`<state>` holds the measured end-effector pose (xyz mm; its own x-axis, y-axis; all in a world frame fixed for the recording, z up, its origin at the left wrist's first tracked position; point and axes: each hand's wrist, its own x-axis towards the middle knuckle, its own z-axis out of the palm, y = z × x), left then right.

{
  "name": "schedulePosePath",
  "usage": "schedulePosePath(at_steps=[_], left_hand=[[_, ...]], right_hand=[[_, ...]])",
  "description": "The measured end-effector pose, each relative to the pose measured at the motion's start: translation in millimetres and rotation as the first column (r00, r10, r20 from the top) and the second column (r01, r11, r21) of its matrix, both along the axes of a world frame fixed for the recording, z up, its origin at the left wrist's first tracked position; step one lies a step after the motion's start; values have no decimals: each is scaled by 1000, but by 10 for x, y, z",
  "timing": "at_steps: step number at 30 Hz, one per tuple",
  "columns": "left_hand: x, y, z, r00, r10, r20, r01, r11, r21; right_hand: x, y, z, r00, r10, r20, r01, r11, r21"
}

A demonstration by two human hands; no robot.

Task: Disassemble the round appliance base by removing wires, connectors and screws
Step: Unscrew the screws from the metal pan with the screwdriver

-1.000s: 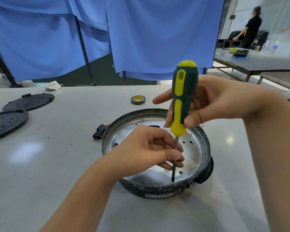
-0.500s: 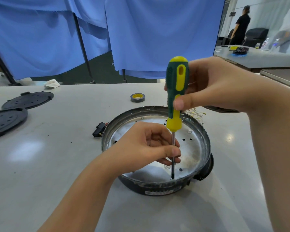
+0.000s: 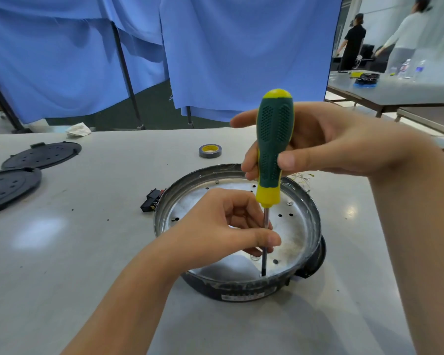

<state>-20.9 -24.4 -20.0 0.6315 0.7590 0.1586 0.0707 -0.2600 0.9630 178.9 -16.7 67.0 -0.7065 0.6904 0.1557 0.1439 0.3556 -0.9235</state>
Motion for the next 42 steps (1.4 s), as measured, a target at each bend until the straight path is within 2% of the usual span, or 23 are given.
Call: schedulePosePath(at_steps=[2, 4, 7, 10, 17, 20, 23, 27, 32, 35, 38, 42], left_hand=[[1, -3, 8, 1000, 8, -13, -8, 1000, 10], [0, 1, 6, 1000, 18, -20, -17, 1000, 16], [-1, 8, -7, 1000, 22, -11, -22, 1000, 13], [4, 15, -15, 1000, 21, -11, -21, 1000, 17], [17, 26, -18, 998, 2, -57, 1, 999, 52], [-6, 12, 0, 997, -46, -54, 45, 999, -23], [-34, -16, 15, 992, -117, -35, 114, 989, -93], [-28, -29, 26, 995, -88, -49, 83, 992, -98], [-9, -46, 34, 998, -49, -37, 45, 996, -82], [-15, -49, 35, 999, -42, -24, 40, 996, -77], [-18, -44, 31, 1000, -25, -6, 25, 997, -67], [-11, -40, 11, 1000, -1, 3, 1, 999, -46]], right_hand=[[-40, -11, 18, 993, -114, 26, 113, 992, 50], [-96, -29, 49, 971, -234, 46, 224, 961, 163], [-140, -45, 58, 955, -296, 24, 284, 934, 218], [-112, -59, 52, 969, -244, -42, 248, 955, 166], [-47, 8, 2, 997, -2, -77, 4, 1000, 23], [-63, 65, -47, 994, 52, -97, -54, 998, -21], [-27, 97, -70, 995, 42, -92, -44, 999, -21], [34, 61, -46, 999, 14, -37, -15, 1000, -24], [-26, -24, 45, 977, -172, 128, 156, 980, 127], [-72, -43, 64, 955, -243, 171, 206, 956, 211], [-68, -70, 79, 964, -228, 136, 191, 951, 242], [-13, -96, 86, 990, -105, 97, 88, 983, 160]])
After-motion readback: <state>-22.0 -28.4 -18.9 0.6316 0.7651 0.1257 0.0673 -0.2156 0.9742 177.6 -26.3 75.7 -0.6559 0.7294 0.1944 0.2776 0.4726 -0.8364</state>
